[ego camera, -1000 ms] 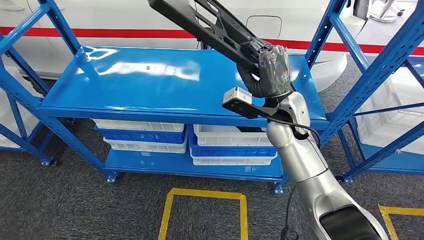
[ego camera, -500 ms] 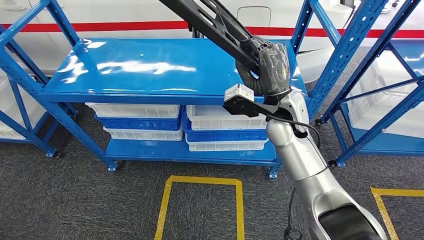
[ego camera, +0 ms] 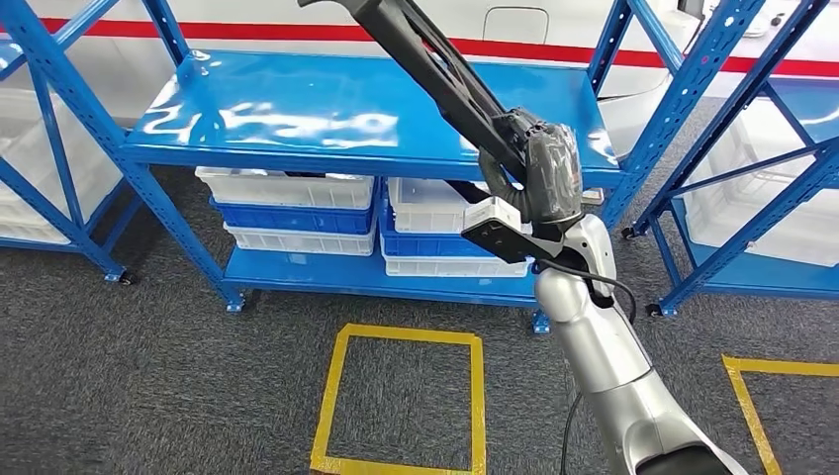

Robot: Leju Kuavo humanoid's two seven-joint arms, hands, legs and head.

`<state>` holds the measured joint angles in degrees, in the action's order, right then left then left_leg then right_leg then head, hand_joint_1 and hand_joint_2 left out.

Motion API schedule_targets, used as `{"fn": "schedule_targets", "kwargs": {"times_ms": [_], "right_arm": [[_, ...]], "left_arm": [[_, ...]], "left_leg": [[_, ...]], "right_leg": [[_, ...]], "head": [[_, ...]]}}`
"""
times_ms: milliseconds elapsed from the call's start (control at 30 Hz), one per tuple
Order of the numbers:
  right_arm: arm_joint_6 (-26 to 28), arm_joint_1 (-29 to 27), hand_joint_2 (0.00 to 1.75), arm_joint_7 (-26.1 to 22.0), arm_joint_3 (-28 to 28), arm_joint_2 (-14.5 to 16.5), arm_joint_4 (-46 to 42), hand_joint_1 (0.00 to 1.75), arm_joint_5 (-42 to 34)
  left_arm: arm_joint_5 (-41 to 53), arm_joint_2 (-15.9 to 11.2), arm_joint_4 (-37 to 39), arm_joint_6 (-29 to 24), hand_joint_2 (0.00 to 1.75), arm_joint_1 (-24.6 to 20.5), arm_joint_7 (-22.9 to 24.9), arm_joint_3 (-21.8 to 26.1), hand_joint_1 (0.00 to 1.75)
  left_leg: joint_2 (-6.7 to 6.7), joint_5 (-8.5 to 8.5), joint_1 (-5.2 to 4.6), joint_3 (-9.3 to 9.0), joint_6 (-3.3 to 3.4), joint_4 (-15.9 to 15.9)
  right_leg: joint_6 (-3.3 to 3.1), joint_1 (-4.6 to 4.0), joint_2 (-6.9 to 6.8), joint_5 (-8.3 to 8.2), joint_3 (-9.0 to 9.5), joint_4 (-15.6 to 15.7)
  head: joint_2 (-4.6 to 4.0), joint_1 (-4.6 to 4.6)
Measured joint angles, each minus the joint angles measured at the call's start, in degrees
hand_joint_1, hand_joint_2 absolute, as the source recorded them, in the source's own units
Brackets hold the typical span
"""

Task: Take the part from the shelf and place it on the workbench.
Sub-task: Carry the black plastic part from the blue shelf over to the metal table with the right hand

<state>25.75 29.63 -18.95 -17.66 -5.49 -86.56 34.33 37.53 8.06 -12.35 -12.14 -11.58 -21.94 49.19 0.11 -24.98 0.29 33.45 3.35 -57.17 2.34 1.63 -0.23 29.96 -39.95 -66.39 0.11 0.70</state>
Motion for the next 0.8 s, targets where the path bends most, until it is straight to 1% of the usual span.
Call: {"fn": "schedule_targets", "kwargs": {"times_ms": [33, 67, 100, 133, 167, 200, 233, 267, 300, 333, 367, 400, 433, 467, 500, 533, 567, 600, 633, 667, 700, 733, 767, 800], "right_arm": [[0.0, -0.7, 1.75, -0.3, 0.4, -0.1, -0.2, 1.75, -0.6], [0.0, -1.6, 1.75, -0.7, 0.8, -0.2, -0.3, 1.75, -1.2], [0.0, -2.5, 1.75, -1.1, 1.2, -0.3, -0.5, 1.75, -1.7], [0.0, -3.2, 1.75, -1.5, 1.6, -0.4, -0.6, 1.75, -2.1], [0.0, -3.9, 1.75, -1.9, 1.9, -0.4, -0.8, 1.75, -2.4], [0.0, -4.4, 1.75, -2.2, 2.1, -0.4, -1.0, 1.75, -2.6], [0.0, -4.7, 1.75, -2.4, 2.3, -0.3, -1.3, 1.75, -2.6], [0.0, -4.9, 1.75, -2.5, 2.5, -0.3, -1.6, 1.75, -2.7], [0.1, -5.2, 1.75, -2.6, 2.7, -0.2, -1.8, 1.75, -2.7], [0.1, -5.5, 1.75, -2.7, 2.9, -0.1, -2.0, 1.75, -2.7], [0.1, -5.8, 1.75, -2.7, 3.0, -0.1, -2.0, 1.75, -2.8], [0.1, -6.0, 1.75, -2.7, 3.1, 0.0, -2.1, 1.75, -2.8], [0.1, -6.3, 1.75, -2.7, 3.2, 0.0, -2.1, 1.75, -2.7], [0.1, -6.5, 1.75, -2.7, 3.2, 0.1, -2.2, 1.75, -2.7], [0.1, -6.8, 1.75, -2.7, 3.3, 0.1, -2.3, 1.75, -2.7], [0.1, -7.2, 1.75, -2.7, 3.4, 0.1, -2.4, 1.75, -2.6], [0.1, -7.7, 1.75, -2.7, 3.5, 0.1, -2.5, 1.75, -2.5], [0.1, -8.2, 1.75, -2.7, 3.6, 0.1, -2.6, 1.75, -2.5], [0.1, -8.6, 1.75, -2.7, 3.8, 0.1, -2.7, 1.75, -2.4], [0.1, -9.0, 1.75, -2.7, 3.9, 0.1, -2.8, 1.75, -2.4], [0.1, -9.2, 1.75, -2.7, 4.1, 0.1, -3.0, 1.75, -2.4], [0.1, -9.3, 1.75, -2.7, 4.2, 0.1, -3.2, 1.75, -2.3], [0.1, -9.4, 1.75, -2.8, 4.4, 0.0, -3.4, 1.75, -2.2], [0.1, -9.4, 1.75, -2.8, 4.4, 0.0, -3.6, 1.75, -2.1]], "left_arm": [[0.2, 0.0, 0.0, 0.0, 1.75, 0.0, 0.1, 0.0, 0.00], [0.4, 0.1, 0.0, -0.1, 1.75, 0.0, 0.2, 0.0, 0.00], [0.5, 0.1, 0.0, -0.1, 1.75, -0.1, 0.3, 0.0, 0.00], [0.7, 0.2, 0.0, -0.2, 1.75, -0.1, 0.3, 0.0, 0.00], [0.8, 0.2, 0.0, -0.2, 1.75, -0.1, 0.4, 0.0, 0.00], [0.9, 0.2, 0.0, -0.3, 1.75, -0.2, 0.4, 0.0, 0.00], [0.9, 0.2, 0.0, -0.3, 1.75, -0.2, 0.4, 0.0, 0.00], [1.0, 0.2, 0.0, -0.4, 1.75, -0.3, 0.4, 0.0, 0.00], [1.0, 0.2, 0.0, -0.4, 1.75, -0.3, 0.4, 0.0, 0.00], [1.0, 0.2, 0.0, -0.4, 1.75, -0.3, 0.4, 0.0, 0.00], [1.1, 0.1, 0.0, -0.4, 1.75, -0.3, 0.4, 0.0, 0.00], [1.1, 0.0, 0.0, -0.5, 1.75, -0.2, 0.4, 0.0, 0.00], [1.2, 0.0, 0.0, -0.5, 1.75, -0.2, 0.4, 0.0, 0.00], [1.3, -0.1, 0.0, -0.5, 1.75, -0.1, 0.5, 0.0, 0.00], [1.4, -0.1, 0.0, -0.5, 1.75, -0.1, 0.6, 0.0, 0.00], [1.6, -0.1, 0.0, -0.5, 1.75, -0.1, 0.6, 0.0, 0.00], [1.7, -0.1, 0.0, -0.4, 1.75, -0.1, 0.7, 0.0, 0.00], [1.9, -0.1, 0.0, -0.4, 1.75, -0.2, 0.8, 0.0, 0.00], [2.0, -0.1, 0.0, -0.4, 1.75, -0.2, 0.8, 0.0, 0.00], [2.0, -0.1, 0.0, -0.4, 1.75, -0.2, 0.9, 0.0, 0.00], [2.0, -0.1, 0.0, -0.4, 1.75, -0.3, 0.9, 0.0, 0.00], [2.1, -0.1, 0.0, -0.4, 1.75, -0.4, 0.9, 0.0, 0.00], [2.1, -0.1, 0.0, -0.4, 1.75, -0.5, 0.9, 0.0, 0.00], [2.1, -0.1, 0.0, -0.4, 1.75, -0.5, 0.9, 0.0, 0.00]], "left_leg": [[0.03, 0.80, -0.13, 1.03, 0.19, 0.0], [0.02, 1.56, -0.27, 2.05, 0.25, 0.0], [0.01, 2.33, -0.39, 3.07, 0.25, -0.1], [0.02, 3.09, -0.49, 4.07, 0.18, -0.1], [0.02, 3.85, -0.57, 5.01, 0.07, -0.2], [0.03, 4.58, -0.68, 5.82, -0.13, -0.3], [0.07, 5.24, -0.82, 6.45, -0.35, -0.4], [0.12, 5.95, -0.93, 6.83, -0.60, -0.3], [0.18, 6.60, -0.97, 7.03, -0.85, -0.3], [0.22, 7.27, -0.98, 7.13, -1.13, -0.1], [0.16, 7.55, -0.84, 7.31, -1.44, 0.1], [0.07, 6.77, -0.67, 7.65, -1.83, -0.3], [-0.04, 4.84, -0.50, 8.17, -2.28, -1.5], [-0.13, 1.95, -0.26, 8.89, -2.74, -3.9], [-0.17, -1.28, -0.07, 9.71, -3.22, -7.6], [-0.18, -3.74, 0.16, 10.44, -3.63, -11.6], [-0.19, -4.94, 0.40, 10.82, -3.99, -15.0], [-0.18, -4.91, 0.65, 10.56, -4.27, -17.1], [-0.17, -3.87, 0.90, 9.28, -4.45, -16.9], [-0.17, -2.58, 1.12, 7.00, -4.55, -14.8], [-0.22, -1.86, 1.27, 4.14, -4.56, -11.2], [-0.33, -1.72, 1.22, 1.36, -4.46, -7.3], [-0.44, -2.02, 1.09, -0.61, -4.26, -4.3], [-0.56, -2.41, 0.82, -1.56, -3.94, -2.5]], "right_leg": [[-0.18, -0.09, 0.03, 2.10, -0.82, -3.9], [0.00, -0.19, 0.06, 3.02, -1.07, -7.0], [0.45, -0.31, 0.09, 2.75, -0.50, -8.5], [0.96, -0.44, 0.10, 1.68, 1.02, -8.0], [1.29, -0.56, 0.09, 0.58, 3.50, -5.6], [1.24, -0.68, 0.08, 0.17, 6.94, -1.6], [0.93, -0.90, 0.08, 0.61, 10.50, 3.3], [0.52, -1.08, 0.11, 1.33, 13.03, 7.1], [0.15, -1.29, 0.15, 1.98, 14.49, 9.6], [-0.15, -1.44, 0.18, 2.08, 14.65, 10.7], [-0.51, -1.15, 0.15, 1.55, 14.11, 10.5], [-1.00, -0.90, 0.09, 0.97, 13.76, 10.5], [-1.60, -0.61, 0.00, 0.27, 13.34, 10.6], [-2.07, -0.35, -0.08, -0.47, 12.84, 10.5], [-2.35, -0.42, -0.13, -1.14, 12.22, 10.5], [-2.42, -0.44, -0.16, -1.74, 11.48, 10.4], [-2.32, -0.43, -0.17, -2.30, 10.70, 10.3], [-2.12, -0.39, -0.18, -2.77, 9.91, 10.1], [-1.88, -0.31, -0.17, -3.18, 9.12, 9.8], [-1.61, -0.19, -0.16, -3.54, 8.37, 9.5], [-1.31, -0.10, -0.15, -3.81, 7.69, 9.2], [-0.97, -0.11, -0.17, -4.08, 7.11, 8.9], [-0.49, -0.10, -0.18, -4.40, 6.65, 8.7], [0.07, -0.10, -0.21, -4.78, 6.31, 8.7]], "head": [[0.00, 0.03], [0.00, 0.03], [0.00, 0.03], [0.00, 0.03], [0.00, 0.03], [0.00, 0.03], [0.00, 0.03], [0.00, -0.05], [0.00, -0.10], [0.00, -0.17], [0.00, -0.23], [0.00, -0.23], [0.00, -0.31], [0.00, -0.36], [0.00, -0.42], [0.00, -0.45], [0.00, -0.45], [0.00, -0.46], [0.00, -0.46], [0.00, -0.47], [0.00, -0.47], [0.00, -0.47], [0.00, -0.43], [0.00, -0.39]]}}
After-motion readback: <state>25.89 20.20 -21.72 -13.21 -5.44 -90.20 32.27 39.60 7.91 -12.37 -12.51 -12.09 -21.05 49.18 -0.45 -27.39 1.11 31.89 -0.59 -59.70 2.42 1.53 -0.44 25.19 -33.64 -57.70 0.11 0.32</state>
